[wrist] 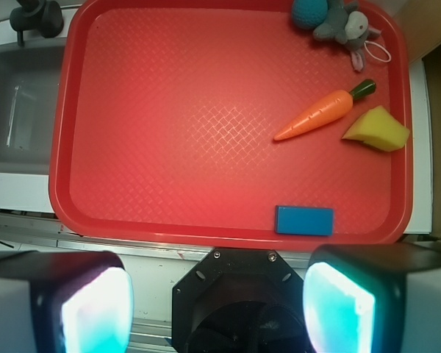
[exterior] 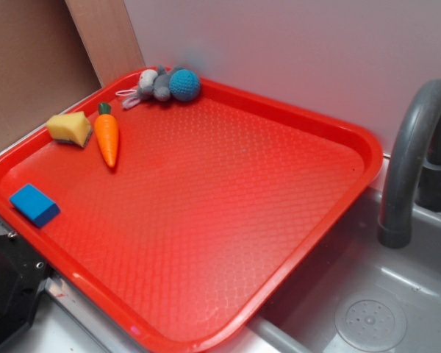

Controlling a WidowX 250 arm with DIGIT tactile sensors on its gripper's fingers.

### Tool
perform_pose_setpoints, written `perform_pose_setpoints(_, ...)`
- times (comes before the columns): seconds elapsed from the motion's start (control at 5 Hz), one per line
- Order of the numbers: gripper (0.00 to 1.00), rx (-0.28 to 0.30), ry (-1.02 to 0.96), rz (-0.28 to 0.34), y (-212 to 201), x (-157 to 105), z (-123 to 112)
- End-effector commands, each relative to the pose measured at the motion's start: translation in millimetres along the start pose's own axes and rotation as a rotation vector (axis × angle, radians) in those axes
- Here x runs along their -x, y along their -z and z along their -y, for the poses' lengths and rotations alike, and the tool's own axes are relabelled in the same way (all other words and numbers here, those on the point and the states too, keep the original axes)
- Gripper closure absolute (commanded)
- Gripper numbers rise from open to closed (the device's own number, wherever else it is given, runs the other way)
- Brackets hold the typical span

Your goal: Grab the carrot.

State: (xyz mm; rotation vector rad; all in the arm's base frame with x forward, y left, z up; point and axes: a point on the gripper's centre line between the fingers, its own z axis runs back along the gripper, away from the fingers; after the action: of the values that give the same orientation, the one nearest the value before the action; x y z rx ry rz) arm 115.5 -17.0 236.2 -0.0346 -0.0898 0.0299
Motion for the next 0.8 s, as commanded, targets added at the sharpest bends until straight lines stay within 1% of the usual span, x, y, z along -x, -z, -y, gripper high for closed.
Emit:
perform_pose_setpoints(0.0, 0.0, -0.045, -0.305, -0.047, 8, -35, -16)
perform_pose_setpoints(0.2, 0.0, 0.012, -0.565, -0.168, 21, -46, -38)
perform_pose_setpoints(0.4, 0.0, 0.056, -0.808, -0.212, 38, -49, -63)
perform_pose_setpoints(0.6, 0.0, 0.096, -0.902, -0.237, 65, -46, -82)
